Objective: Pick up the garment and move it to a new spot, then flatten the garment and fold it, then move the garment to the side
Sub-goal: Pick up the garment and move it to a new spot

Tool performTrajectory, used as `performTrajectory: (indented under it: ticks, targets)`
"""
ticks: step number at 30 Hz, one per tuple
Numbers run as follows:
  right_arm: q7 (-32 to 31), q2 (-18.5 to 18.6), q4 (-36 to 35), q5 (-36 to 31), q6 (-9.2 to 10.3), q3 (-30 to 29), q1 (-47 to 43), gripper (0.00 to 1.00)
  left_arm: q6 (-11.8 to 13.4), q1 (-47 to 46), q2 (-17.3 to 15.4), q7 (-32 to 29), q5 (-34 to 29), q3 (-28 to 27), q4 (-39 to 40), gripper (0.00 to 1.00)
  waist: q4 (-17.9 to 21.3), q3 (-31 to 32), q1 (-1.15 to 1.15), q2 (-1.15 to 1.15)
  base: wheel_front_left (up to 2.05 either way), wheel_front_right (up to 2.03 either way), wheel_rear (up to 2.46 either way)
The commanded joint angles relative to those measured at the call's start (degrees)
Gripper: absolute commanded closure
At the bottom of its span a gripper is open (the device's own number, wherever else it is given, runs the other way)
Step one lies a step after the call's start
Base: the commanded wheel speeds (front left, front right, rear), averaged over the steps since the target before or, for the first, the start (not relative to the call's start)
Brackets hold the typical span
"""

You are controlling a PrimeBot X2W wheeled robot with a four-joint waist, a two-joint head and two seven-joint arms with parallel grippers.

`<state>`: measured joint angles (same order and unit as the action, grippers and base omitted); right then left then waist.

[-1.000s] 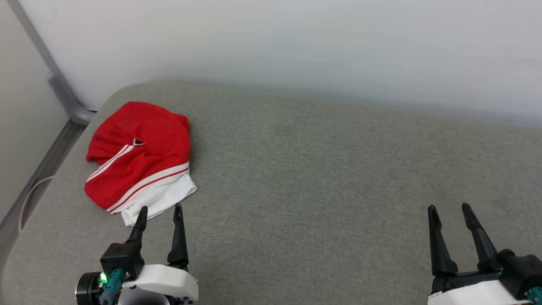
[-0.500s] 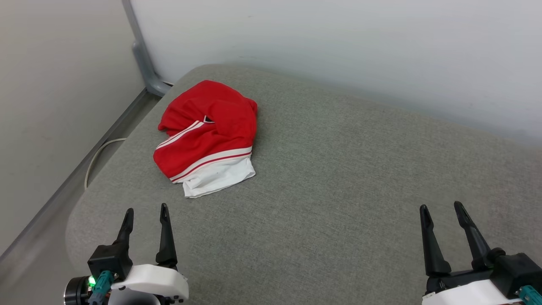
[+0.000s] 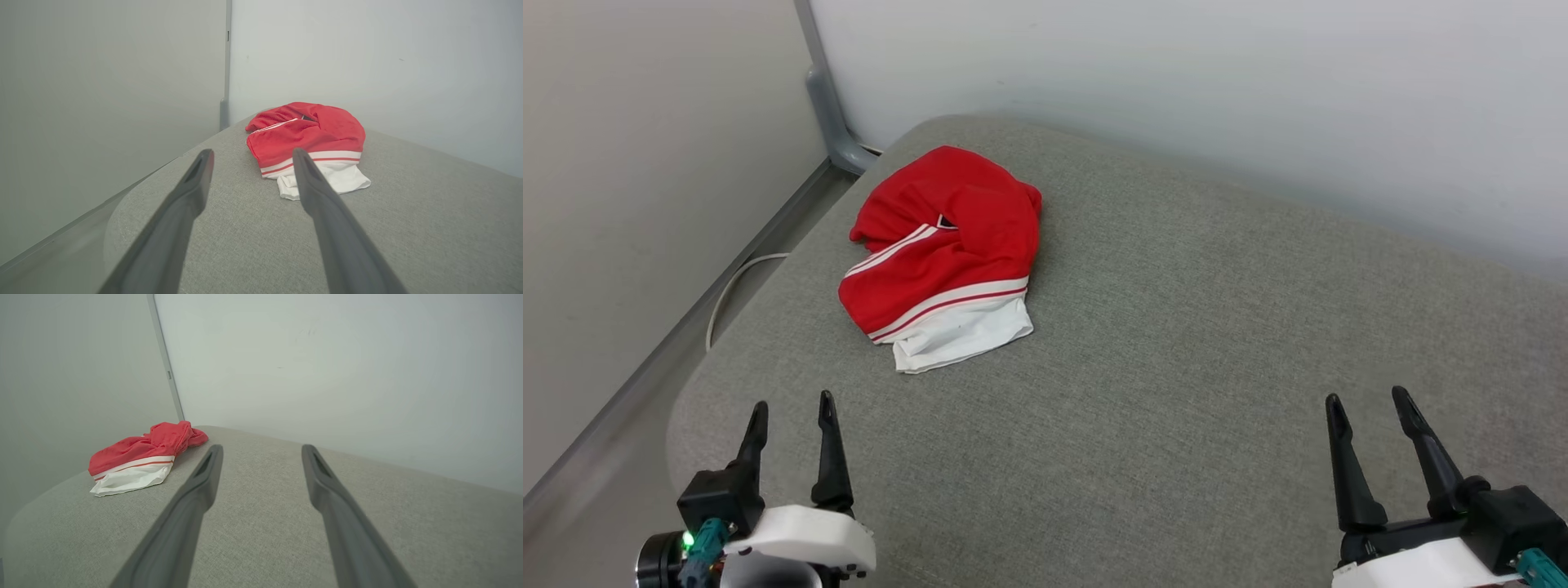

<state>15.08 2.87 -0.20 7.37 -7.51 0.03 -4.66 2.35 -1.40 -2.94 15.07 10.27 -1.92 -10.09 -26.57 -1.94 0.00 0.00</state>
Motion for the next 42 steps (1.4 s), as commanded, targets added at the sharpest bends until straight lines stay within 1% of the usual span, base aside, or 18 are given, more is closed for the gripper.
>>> performTrajectory:
  ticks: [1,7,12,16,19,22,24,27,28,31,34,39,42]
  targets:
    - [0.1,0.0,-0.4,-0.6,0.04,-0.1,0.8,0.0,-0.9,-1.9,0.1,0.2,-0.2,-0.2,-0.2,0.0,0.6,-0.5,0.0,0.0,0.0,0.0,0.0]
    - [0.1,0.0,-1.2,-2.7,0.04,-0.2,2.5,0.0,-4.0,-10.7,-2.0,0.2,-3.0,-2.4,-2.1,0.0,3.6,-3.9,0.0,0.0,0.0,0.0,0.0]
    - [0.1,0.3,-2.5,-4.6,0.03,-0.3,4.4,0.0,-5.6,-20.6,-4.7,0.2,-3.1,-4.9,-4.1,0.0,7.0,-7.8,0.0,0.0,0.0,0.0,0.0]
    - [0.1,1.2,-3.9,-5.3,0.03,-0.2,5.9,0.0,-7.4,-28.6,-7.8,0.2,-2.3,-6.4,-7.6,0.0,9.6,-10.9,0.0,0.0,0.0,0.0,0.0]
    - [0.1,1.8,-5.0,-5.7,0.04,-0.4,6.6,0.0,-8.4,-33.4,-10.0,0.2,-1.7,-6.0,-11.3,0.0,11.0,-12.5,0.0,0.0,0.0,0.0,0.0]
    - [0.1,2.4,-6.1,-5.7,0.03,-0.5,7.4,0.0,-9.0,-38.0,-13.2,-1.2,-2.1,-4.3,-15.6,0.0,12.0,-14.0,0.0,0.0,0.0,0.0,0.0]
    - [0.1,2.8,-6.8,-5.9,0.04,-0.5,7.6,0.0,-9.4,-40.3,-15.2,-4.5,-1.9,-2.3,-18.6,0.0,12.7,-14.9,0.0,0.0,0.0,0.0,0.0]
    - [0.1,3.1,-7.8,-6.2,0.04,-1.1,8.3,0.0,-9.7,-43.5,-17.6,-10.1,0.7,1.3,-22.0,0.0,13.6,-16.3,0.0,0.0,0.0,0.0,0.0]
    - [0.1,3.2,-8.0,-6.2,0.04,-1.2,8.5,0.0,-9.7,-44.4,-18.2,-12.0,2.2,2.9,-22.4,0.0,13.8,-16.7,0.0,0.0,0.0,0.0,0.0]
    - [0.1,3.6,-8.4,-6.3,0.04,-1.2,8.8,0.0,-9.7,-46.3,-21.3,-20.7,7.6,9.4,-23.8,0.0,14.3,-17.8,0.0,0.0,0.0,0.0,0.0]
    - [0.1,3.9,-8.7,-6.3,0.04,-1.2,9.5,0.0,-9.7,-47.9,-24.3,-28.3,13.7,14.7,-24.0,0.0,15.0,-19.0,0.0,0.0,0.0,0.0,0.0]
    - [0.1,4.2,-9.2,-6.2,0.04,-1.2,10.3,0.0,-9.7,-49.6,-28.4,-42.0,22.6,21.7,-24.0,0.0,15.8,-21.0,0.0,0.0,0.0,0.0,0.0]
    - [0.1,4.5,-9.5,-6.2,0.04,-1.3,11.1,0.0,-9.8,-49.8,-29.9,-48.8,26.7,25.4,-23.5,0.0,16.2,-22.4,0.0,0.0,0.0,0.0,0.0]
